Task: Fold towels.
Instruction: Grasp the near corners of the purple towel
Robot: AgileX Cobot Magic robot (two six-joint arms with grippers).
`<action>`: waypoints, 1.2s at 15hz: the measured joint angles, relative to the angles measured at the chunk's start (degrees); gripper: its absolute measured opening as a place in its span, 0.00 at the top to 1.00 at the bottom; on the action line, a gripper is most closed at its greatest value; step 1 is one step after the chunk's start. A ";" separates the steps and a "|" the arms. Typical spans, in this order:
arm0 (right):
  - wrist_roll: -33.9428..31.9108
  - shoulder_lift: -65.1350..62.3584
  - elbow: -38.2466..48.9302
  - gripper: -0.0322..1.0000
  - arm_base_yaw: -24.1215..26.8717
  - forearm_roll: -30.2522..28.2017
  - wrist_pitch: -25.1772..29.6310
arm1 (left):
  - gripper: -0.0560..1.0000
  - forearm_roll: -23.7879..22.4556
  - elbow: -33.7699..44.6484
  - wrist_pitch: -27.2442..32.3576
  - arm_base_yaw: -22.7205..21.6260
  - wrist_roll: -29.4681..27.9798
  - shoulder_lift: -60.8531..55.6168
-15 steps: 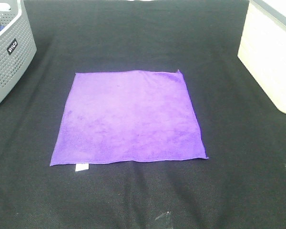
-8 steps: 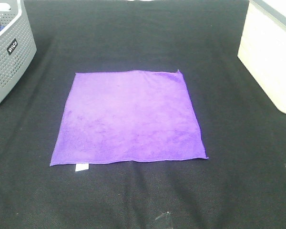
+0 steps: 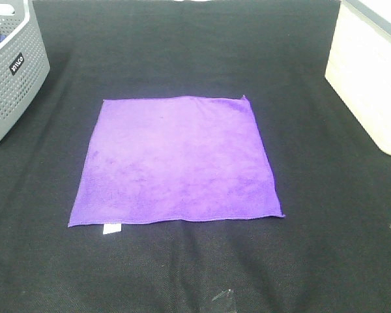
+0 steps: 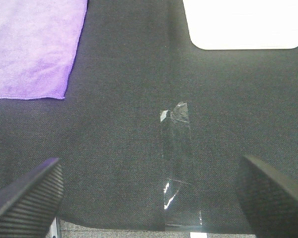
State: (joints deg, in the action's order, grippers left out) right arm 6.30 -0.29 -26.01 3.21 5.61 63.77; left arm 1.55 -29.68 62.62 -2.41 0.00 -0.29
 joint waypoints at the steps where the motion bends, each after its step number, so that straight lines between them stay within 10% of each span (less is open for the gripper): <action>1: 0.00 0.00 0.00 0.10 0.00 0.00 0.00 | 0.01 0.00 0.00 0.00 0.00 0.00 0.00; 18: 0.00 0.00 0.00 0.10 0.00 0.00 0.00 | 0.01 0.00 0.00 0.00 0.00 0.00 0.00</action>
State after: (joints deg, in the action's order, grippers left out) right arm 6.30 -0.29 -26.01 3.21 5.61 63.77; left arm 1.55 -29.68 62.62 -2.41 0.00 -0.29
